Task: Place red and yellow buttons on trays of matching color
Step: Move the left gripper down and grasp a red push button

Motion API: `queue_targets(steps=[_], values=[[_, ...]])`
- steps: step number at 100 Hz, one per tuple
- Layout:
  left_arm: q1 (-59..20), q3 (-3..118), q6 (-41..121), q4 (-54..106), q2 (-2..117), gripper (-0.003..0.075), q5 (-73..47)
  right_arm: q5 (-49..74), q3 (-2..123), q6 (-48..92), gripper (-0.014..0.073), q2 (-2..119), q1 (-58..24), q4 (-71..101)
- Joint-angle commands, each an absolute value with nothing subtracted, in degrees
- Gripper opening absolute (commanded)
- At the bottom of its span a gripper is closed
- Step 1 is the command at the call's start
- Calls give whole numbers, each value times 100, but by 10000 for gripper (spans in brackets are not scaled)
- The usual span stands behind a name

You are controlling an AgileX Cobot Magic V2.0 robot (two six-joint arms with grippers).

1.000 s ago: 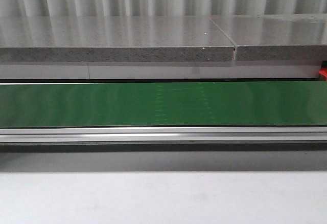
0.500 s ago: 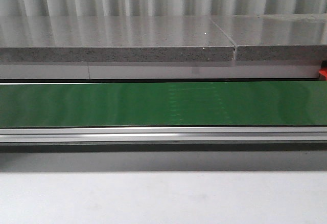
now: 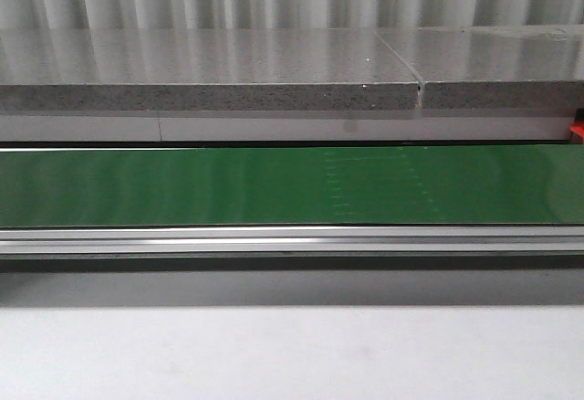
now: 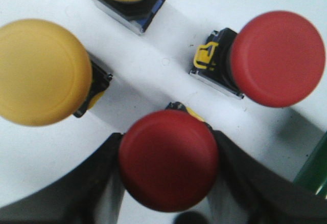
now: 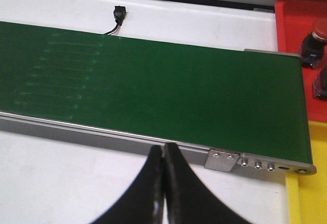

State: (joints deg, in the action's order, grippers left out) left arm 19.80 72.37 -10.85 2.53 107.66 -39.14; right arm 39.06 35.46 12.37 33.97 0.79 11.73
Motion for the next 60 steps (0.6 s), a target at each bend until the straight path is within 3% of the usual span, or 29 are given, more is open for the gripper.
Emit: queue_targets(steps=[1,19,60], values=[[1998,7408,-1097,304,10417,184,-3889,3595,3687,1222,-69,3400,88,1190],[1998,7408,-1097,281,10003,76,-4275,3595,3687,1222,-69,3400,88,1190],[1595,7408,-688,138,8459,59,-4779,3595,3687,1222,-69,3400,88,1190]])
